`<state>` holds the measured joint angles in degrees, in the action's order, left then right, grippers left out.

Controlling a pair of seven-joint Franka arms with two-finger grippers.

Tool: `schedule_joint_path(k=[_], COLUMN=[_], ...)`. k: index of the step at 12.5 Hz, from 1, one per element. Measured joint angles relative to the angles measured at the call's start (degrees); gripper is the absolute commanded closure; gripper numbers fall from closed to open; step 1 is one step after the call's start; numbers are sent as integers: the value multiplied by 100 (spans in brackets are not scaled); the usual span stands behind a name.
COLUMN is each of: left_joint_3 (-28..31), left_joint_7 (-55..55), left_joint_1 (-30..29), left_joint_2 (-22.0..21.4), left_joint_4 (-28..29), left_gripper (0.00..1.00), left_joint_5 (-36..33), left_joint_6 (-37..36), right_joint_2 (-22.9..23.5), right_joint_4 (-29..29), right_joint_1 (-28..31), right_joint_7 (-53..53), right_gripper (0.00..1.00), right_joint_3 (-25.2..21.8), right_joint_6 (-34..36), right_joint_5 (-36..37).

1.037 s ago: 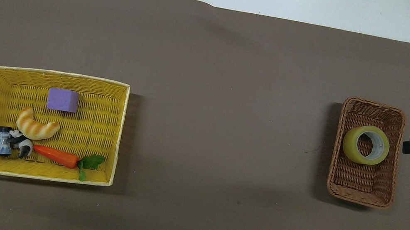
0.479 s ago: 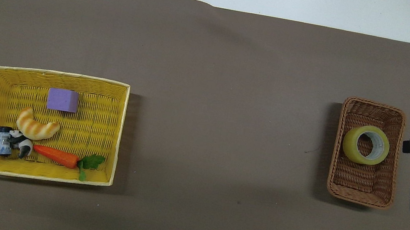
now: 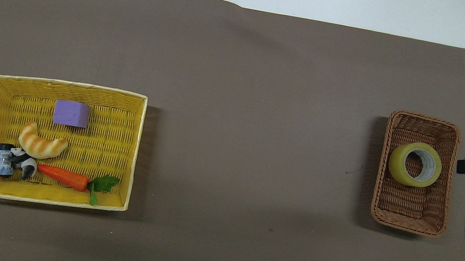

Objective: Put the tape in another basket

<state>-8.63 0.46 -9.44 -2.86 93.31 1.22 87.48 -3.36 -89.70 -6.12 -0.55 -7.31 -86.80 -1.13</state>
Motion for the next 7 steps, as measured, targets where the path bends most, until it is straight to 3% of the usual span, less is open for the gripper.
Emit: schedule_joint_path(k=[7], left_joint_3=[3], left_joint_7=[0], left_joint_1=[0], left_joint_2=[0], left_joint_4=[2], left_gripper=[0], left_joint_5=[0], left_joint_6=[15], right_joint_2=[0], right_joint_4=[-18], right_joint_1=[1], right_joint_7=[-229], right_gripper=[0], right_joint_3=[-1], right_joint_6=[-51], right_joint_5=[46])
